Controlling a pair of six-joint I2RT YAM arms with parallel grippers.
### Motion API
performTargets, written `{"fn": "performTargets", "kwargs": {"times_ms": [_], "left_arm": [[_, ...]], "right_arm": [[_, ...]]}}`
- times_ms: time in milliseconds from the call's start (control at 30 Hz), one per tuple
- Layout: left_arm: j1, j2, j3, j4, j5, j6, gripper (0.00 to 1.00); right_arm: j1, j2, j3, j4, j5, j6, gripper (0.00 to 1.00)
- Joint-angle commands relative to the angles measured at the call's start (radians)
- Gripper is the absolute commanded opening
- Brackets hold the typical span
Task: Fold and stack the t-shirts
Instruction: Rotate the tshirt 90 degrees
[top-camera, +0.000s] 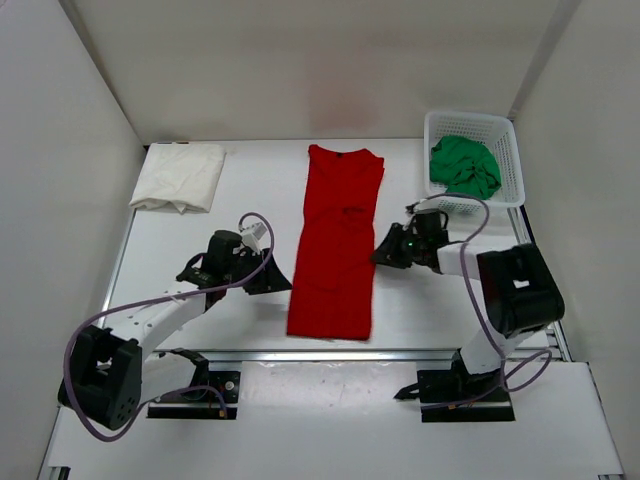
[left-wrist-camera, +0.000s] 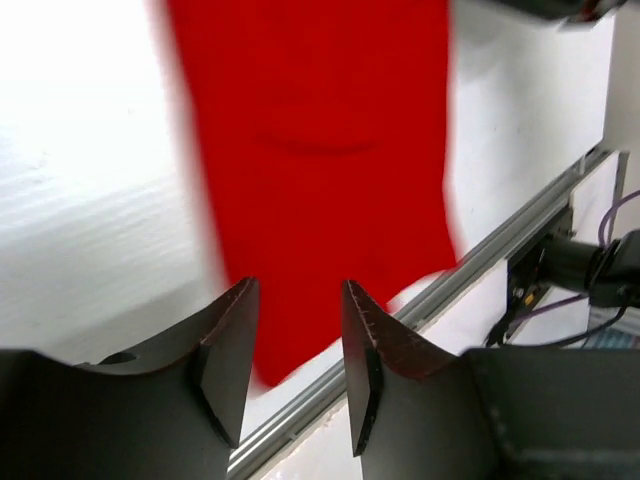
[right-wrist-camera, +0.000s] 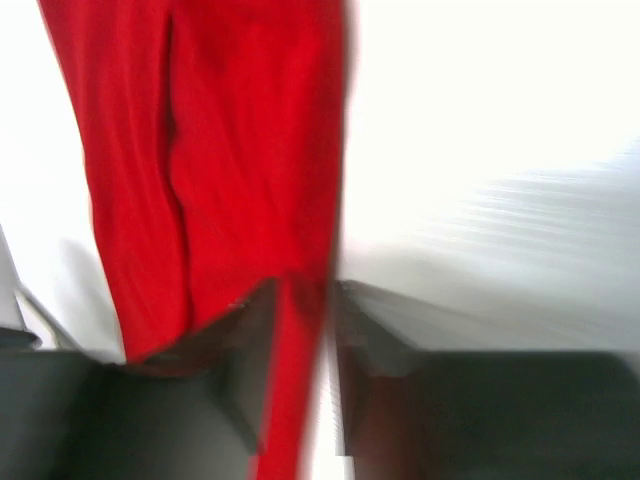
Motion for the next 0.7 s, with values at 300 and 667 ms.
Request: {"fn": "performTargets", "kwargs": {"times_ms": [300,667], "left_arm": [[-0.238,0.032,-0.043,-0.083,-0.174,0.026,0.60],[-0.463,0.217,-0.072,0.129,-0.141,-0.130,0.61]], "right_arm": [[-0.008,-0.571,-0.273,-0.330,0.164,-0.090,0.39],[0.117,-1.009,-0.437,-0.657,0.275,0.110,0.35]]}}
